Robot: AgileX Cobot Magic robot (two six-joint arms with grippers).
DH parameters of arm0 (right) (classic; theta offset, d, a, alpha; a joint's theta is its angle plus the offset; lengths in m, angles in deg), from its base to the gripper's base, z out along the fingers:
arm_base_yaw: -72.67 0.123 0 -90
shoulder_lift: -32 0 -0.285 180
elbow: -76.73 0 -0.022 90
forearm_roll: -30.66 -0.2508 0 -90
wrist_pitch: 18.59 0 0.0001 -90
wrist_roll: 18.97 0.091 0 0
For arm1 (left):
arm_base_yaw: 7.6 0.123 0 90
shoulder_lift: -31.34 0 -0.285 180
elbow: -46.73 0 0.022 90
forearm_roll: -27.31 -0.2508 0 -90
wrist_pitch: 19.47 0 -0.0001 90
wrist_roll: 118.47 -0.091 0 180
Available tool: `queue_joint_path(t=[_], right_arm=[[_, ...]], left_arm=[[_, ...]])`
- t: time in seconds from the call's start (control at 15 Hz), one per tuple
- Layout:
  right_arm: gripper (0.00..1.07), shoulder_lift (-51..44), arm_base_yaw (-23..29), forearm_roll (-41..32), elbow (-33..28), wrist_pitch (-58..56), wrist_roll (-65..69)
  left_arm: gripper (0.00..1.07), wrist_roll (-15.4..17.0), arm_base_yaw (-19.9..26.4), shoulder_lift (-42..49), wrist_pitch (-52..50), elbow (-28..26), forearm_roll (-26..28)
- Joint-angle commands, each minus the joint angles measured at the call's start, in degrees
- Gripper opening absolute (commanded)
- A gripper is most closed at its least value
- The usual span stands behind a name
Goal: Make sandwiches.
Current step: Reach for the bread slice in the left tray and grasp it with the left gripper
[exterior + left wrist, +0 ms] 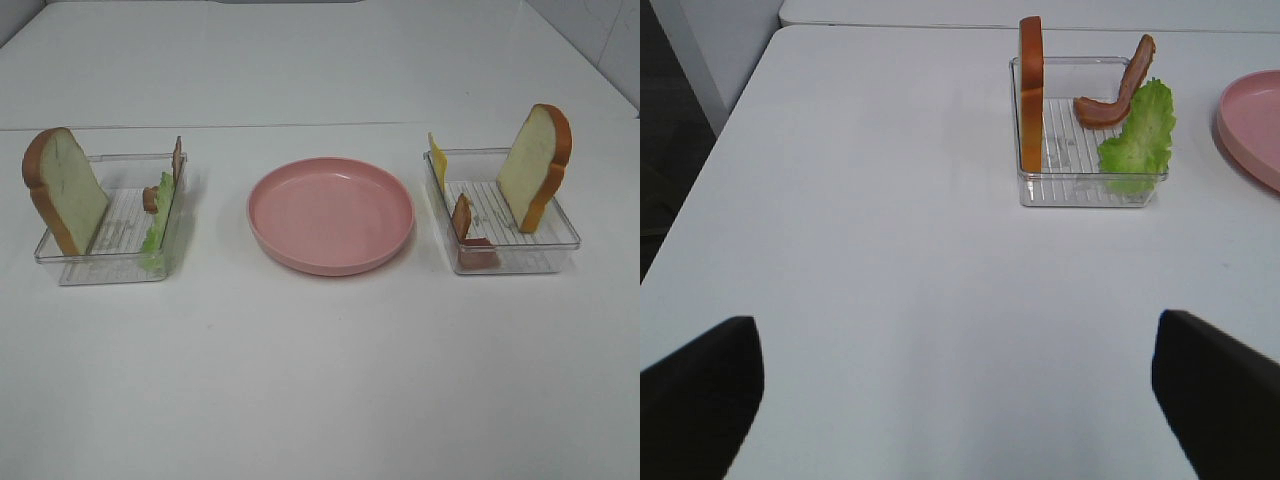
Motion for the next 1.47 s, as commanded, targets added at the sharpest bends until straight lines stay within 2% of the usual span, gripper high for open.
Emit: queue_joint_path(t=[0.07,0.27,0.53,0.6,0.8,0.93,1.07,1.13,1.33,1.47], right_arm=[[0.99,-1.78,-0.29,-0.17,-0.23,0.29,-0.23],[0.99,-1.78,-0.29,-0.17,-0.23,0.29,-0.23],[0.99,-1.78,-0.29,-0.17,-0.23,0.29,-0.23],[0.99,-1.78,-0.29,-0.17,-0.23,0.29,-0.23],[0.99,-1.78,-0.29,-0.17,-0.23,0.29,-0.23],[0.99,-1.78,-0.29,-0.17,-0.23,0.29,-0.23],[0.99,-1.78,-0.29,-0.17,-0.23,0.29,-0.23],[0.99,-1.78,-0.29,-0.17,-0.23,0.29,-0.23],[0.99,-1.78,-0.29,-0.17,-0.23,0.29,-0.23],[0.99,-1.78,-0.29,-0.17,-0.23,0.29,-0.23]], left_arm=[[1.01,0.4,0.23,0.34,-0.34,-0.06,0.46],[1.01,0.4,0.23,-1.83,-3.04,-2.12,0.46],[1.01,0.69,0.23,-14.09,-9.05,-5.39,1.03],[1.01,0.69,0.23,-21.03,-10.6,-7.62,1.89],[1.01,0.57,0.23,-32.43,-11.75,-12.61,3.15],[1.01,0.0,0.23,-44.06,-11.97,-18.05,3.15],[1.01,0.0,0.23,-50.25,-11.8,-21.2,3.61],[1.01,0.0,0.23,-57.75,-11.8,-25.21,4.24],[1.01,0.0,0.23,-63.83,-11.86,-28.88,4.24],[1.01,0.0,0.23,-70.93,-11.46,-33.46,4.47]])
